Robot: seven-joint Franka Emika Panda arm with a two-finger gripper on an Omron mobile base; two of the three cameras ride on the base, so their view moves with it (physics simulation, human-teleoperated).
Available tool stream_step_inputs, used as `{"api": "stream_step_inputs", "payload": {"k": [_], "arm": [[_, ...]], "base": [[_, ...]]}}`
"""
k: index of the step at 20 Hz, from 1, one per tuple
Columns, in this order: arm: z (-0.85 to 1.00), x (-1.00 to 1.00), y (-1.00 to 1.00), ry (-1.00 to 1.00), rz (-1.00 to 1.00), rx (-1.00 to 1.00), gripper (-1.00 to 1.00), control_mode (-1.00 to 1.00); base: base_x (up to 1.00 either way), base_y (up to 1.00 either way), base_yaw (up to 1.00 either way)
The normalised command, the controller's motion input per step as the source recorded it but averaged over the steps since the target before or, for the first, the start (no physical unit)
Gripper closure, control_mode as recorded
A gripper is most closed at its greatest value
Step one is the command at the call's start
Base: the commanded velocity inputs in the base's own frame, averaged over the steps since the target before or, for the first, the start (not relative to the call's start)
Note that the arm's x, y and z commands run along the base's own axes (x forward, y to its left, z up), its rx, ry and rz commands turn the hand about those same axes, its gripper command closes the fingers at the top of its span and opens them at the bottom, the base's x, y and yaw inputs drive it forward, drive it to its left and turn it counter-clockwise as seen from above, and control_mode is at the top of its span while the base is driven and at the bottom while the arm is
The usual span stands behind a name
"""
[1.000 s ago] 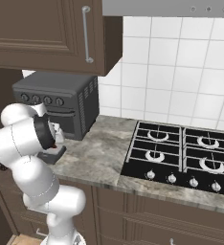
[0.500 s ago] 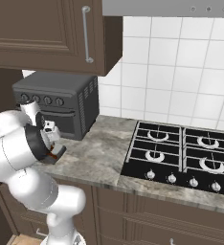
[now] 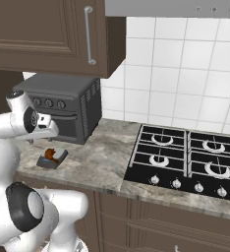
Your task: Take the chicken drumstick from the fridge and place it on the digital scale on the counter by the fridge. Wait a few seconds for a reading, then move it to the plate on the dining counter.
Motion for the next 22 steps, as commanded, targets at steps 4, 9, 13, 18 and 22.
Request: {"api": "stream_step_inputs", "payload": {"k": [4, 9, 13, 18, 22], "arm": [[0.52, -0.34, -0.35, 0.01, -0.07, 0.10, -1.00, -1.00], [0.19, -0.20, -0.18, 0.00, 0.00, 0.11, -1.00, -1.00], [0.01, -0.13, -0.04, 0.00, 0.00, 0.04, -1.00, -1.00], [0.00, -0.06, 0.00, -0.01, 0.00, 0.00, -1.00, -1.00], [0.00, -0.03, 0.00, -0.01, 0.00, 0.00, -1.00, -1.00]], "base": [[0.00, 0.00, 0.00], [0.00, 0.00, 0.00], [0.00, 0.00, 0.00], [0.00, 0.00, 0.00], [0.00, 0.00, 0.00]]}}
